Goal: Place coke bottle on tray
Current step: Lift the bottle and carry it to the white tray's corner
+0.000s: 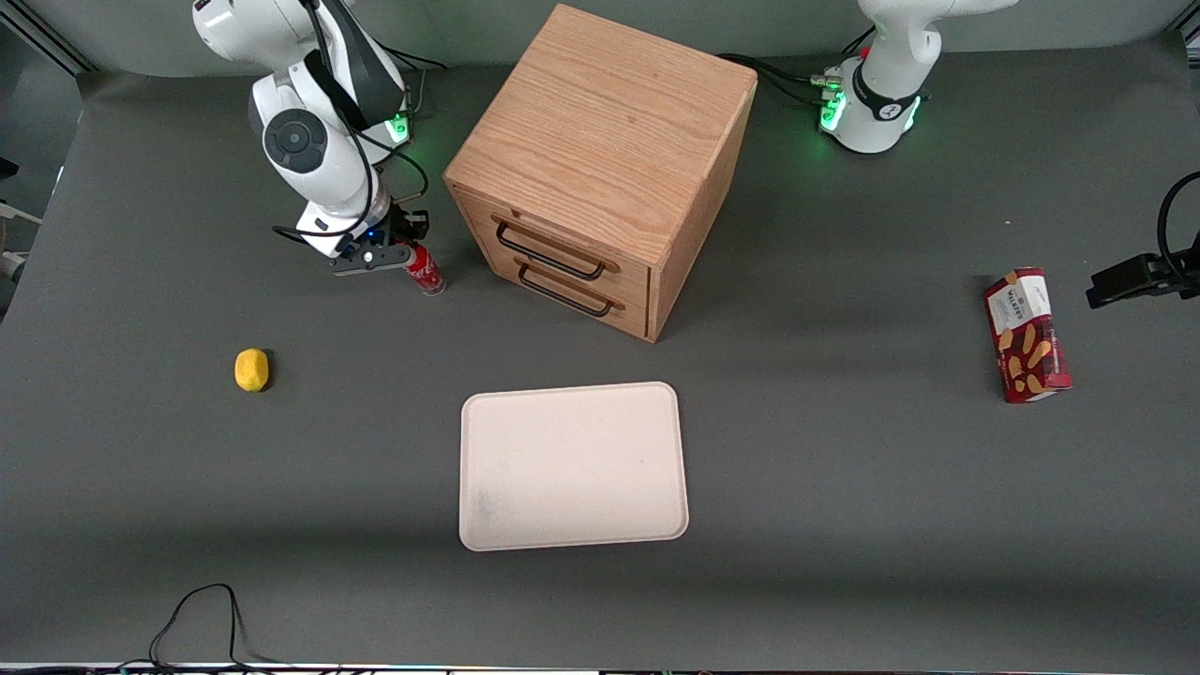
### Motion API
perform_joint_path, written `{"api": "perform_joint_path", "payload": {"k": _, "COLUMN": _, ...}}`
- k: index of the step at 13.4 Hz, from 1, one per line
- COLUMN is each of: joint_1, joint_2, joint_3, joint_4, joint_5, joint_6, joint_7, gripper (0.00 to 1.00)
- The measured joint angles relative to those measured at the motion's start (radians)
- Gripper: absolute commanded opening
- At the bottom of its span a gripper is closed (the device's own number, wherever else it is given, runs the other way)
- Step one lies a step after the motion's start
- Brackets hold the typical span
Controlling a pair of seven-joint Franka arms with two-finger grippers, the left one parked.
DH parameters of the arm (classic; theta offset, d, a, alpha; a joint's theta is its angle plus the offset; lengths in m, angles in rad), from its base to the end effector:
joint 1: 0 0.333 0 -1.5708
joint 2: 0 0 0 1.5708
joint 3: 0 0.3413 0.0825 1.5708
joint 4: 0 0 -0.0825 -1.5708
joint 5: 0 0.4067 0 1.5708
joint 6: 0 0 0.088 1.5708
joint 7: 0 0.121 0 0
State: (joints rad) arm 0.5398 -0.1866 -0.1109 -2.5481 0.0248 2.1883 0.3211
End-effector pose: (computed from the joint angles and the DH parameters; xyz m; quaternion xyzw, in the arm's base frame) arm 0.3885 0.1802 0.3178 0.9949 0.0475 -0.0883 0.0137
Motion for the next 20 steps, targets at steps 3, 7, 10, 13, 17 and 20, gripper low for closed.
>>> {"api": "perform_joint_path", "payload": {"k": 3, "joint_1": -0.001, "joint_2": -0.002, "joint_3": -0.034, "joint_4": 0.031, "joint_5": 0.0, "joint_6": -0.028, "joint_7": -0.01, "gripper": 0.0}}
{"api": "perform_joint_path", "payload": {"k": 7, "joint_1": -0.002, "joint_2": -0.003, "joint_3": -0.05, "joint_4": 0.21, "joint_5": -0.001, "joint_6": -0.234, "joint_7": -0.01, "gripper": 0.0}}
{"api": "perform_joint_path", "payload": {"k": 10, "joint_1": -0.005, "joint_2": 0.033, "joint_3": -0.08, "joint_4": 0.422, "joint_5": -0.001, "joint_6": -0.428, "joint_7": -0.012, "gripper": 0.0}}
{"api": "perform_joint_path", "payload": {"k": 13, "joint_1": -0.009, "joint_2": 0.129, "joint_3": -0.083, "joint_4": 0.669, "joint_5": -0.001, "joint_6": -0.617, "joint_7": -0.012, "gripper": 0.0}}
{"api": "perform_joint_path", "payload": {"k": 17, "joint_1": -0.041, "joint_2": 0.302, "joint_3": -0.087, "joint_4": 1.022, "joint_5": 0.005, "joint_6": -0.843, "joint_7": -0.012, "gripper": 0.0}}
{"api": "perform_joint_path", "payload": {"k": 20, "joint_1": -0.09, "joint_2": 0.445, "joint_3": -0.087, "joint_4": 1.239, "joint_5": 0.045, "joint_6": -0.936, "joint_7": -0.012, "gripper": 0.0}}
